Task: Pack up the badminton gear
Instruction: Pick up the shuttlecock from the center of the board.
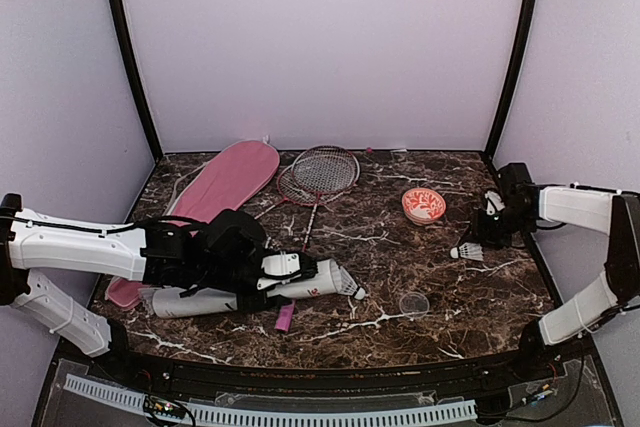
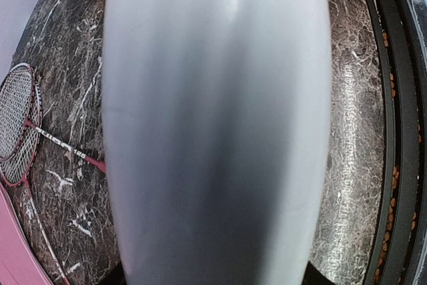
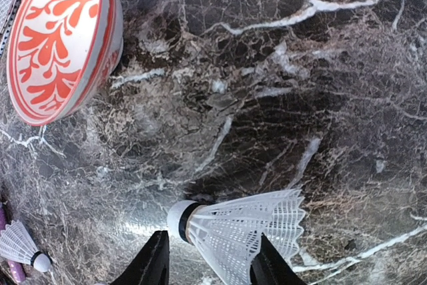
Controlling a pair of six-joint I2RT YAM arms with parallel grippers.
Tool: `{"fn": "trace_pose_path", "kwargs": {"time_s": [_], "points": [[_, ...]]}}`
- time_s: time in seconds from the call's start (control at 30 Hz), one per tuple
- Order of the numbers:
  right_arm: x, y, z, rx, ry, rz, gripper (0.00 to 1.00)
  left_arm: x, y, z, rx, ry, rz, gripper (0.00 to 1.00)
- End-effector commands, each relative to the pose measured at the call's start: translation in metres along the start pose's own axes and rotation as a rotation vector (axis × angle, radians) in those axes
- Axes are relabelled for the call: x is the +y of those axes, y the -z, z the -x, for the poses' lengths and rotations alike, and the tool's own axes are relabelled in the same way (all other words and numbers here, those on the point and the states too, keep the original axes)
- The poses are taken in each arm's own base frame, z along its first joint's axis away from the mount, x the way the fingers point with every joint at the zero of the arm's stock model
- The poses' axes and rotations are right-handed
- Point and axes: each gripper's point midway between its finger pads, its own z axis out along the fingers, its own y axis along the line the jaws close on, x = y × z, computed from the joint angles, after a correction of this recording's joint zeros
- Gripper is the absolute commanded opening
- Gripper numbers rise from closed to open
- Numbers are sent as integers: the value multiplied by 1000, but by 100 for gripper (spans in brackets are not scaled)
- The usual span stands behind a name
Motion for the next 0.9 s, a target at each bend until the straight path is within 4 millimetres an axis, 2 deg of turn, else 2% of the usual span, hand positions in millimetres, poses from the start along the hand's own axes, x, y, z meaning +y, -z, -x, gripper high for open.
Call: {"fn": "trace_pose_path", "kwargs": {"time_s": [0.0, 0.17, 0.43, 0.7, 0.87], "points": [[0, 0, -7, -4, -35, 22, 36, 0, 4, 16, -45, 6, -3, 56], [0, -2, -13, -11, -67, 38, 27, -2, 3, 15, -41, 1, -5, 56], [2, 11, -12, -60, -77, 43, 18, -3, 4, 16, -43, -4, -5, 56], [15, 18, -7, -99, -72, 119, 4, -6, 4, 16, -39, -11, -8, 56], [18, 14, -8, -93, -69, 143, 4, -6, 4, 16, -38, -13, -6, 56]]}}
